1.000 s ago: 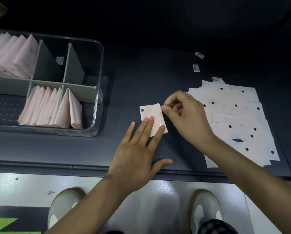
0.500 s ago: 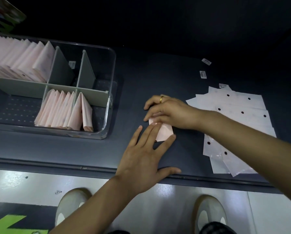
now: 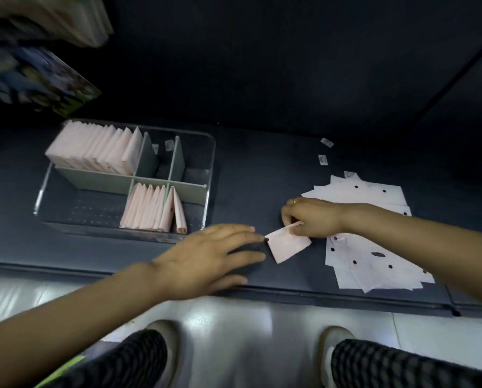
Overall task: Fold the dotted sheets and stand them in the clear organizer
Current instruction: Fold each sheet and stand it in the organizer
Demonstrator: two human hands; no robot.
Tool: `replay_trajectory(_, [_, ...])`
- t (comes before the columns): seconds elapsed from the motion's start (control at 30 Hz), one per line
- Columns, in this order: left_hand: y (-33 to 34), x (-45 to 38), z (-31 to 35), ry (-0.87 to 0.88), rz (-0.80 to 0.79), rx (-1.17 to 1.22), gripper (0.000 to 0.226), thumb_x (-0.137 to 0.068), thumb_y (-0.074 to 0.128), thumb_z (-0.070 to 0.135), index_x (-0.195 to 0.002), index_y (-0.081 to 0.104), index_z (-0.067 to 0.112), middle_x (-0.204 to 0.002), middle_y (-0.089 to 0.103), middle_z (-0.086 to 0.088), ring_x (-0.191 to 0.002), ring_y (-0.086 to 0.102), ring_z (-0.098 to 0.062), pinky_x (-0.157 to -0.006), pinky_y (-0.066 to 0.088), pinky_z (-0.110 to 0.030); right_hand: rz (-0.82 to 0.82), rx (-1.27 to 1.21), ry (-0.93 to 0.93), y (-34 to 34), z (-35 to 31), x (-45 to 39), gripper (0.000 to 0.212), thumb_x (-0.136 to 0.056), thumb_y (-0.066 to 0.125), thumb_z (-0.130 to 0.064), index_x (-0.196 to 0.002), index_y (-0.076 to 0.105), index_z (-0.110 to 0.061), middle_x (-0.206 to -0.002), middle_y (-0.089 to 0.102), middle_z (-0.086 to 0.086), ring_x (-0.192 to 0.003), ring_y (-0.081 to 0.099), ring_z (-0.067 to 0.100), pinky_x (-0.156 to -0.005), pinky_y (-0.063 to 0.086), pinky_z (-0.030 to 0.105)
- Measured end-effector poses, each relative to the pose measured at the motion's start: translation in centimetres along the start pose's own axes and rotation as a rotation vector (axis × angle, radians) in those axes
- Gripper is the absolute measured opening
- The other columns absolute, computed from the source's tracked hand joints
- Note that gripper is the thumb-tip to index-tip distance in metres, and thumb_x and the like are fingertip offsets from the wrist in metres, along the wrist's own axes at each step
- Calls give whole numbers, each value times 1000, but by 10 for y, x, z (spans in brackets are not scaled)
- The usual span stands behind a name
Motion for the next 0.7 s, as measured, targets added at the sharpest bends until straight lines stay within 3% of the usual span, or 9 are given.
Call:
replay_trajectory(0.07, [-32,7,-11,22,-4,-74,39,-92,50,42,-122,62,21,-132,57,-3,-123,52,-24,-100,46,-37,58,-96,56,-20,-3,14,3,-88,51,-15,-91,50,-14,-87,52,-2,-86,48,19,-69,38,30])
replay_trajectory(0.2, [-82,26,-49,-45,-125,-152,36,-92,54,40,-123,61,22,-130,57,3,-122,50,-20,-97,45,-33,291,-249,137,-78,-31,33,14,-82,57,-18,-75,45,-20,-68,49,-10,-66,47,9,-49,32,17])
replay_trajectory(0.3, [-80,41,-77,-128,-373,-269,44,-97,41,45,-136,45,27,-139,44,10,-126,37,-14,-101,37,-30,449,-446,176,-103,-65,35,17,-81,57,-20,-71,43,-20,-71,54,-2,-67,50,17,-55,37,28])
replay_trajectory(0.43, [-51,61,-81,-142,-645,-334,55,-96,36,53,-143,30,24,-147,31,6,-130,31,-18,-105,35,-37,544,-504,198,-91,-116,24,15,-81,56,-23,-77,43,-17,-83,61,8,-78,54,29,-60,36,32])
replay_trajectory(0.6, [-21,68,-76,-220,-613,-295,68,-94,33,58,-149,17,22,-155,19,6,-130,27,-22,-106,29,-39,647,-456,288,-60,-141,14,15,-86,52,-26,-91,47,-13,-97,65,15,-90,60,35,-66,41,35])
replay_trajectory(0.7, [-14,64,-79,-281,-517,-322,65,-94,32,61,-145,27,21,-150,28,4,-126,31,-23,-103,29,-39,703,-456,334,-55,-144,7,16,-88,50,-24,-96,48,-10,-96,65,14,-90,60,35,-66,43,36])
Point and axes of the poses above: each hand's wrist, its own x-axis away from the middle knuckle, its own y-axis out of the palm, z = x × y, the point moved 9 cm from there along -x, towards the middle knuckle
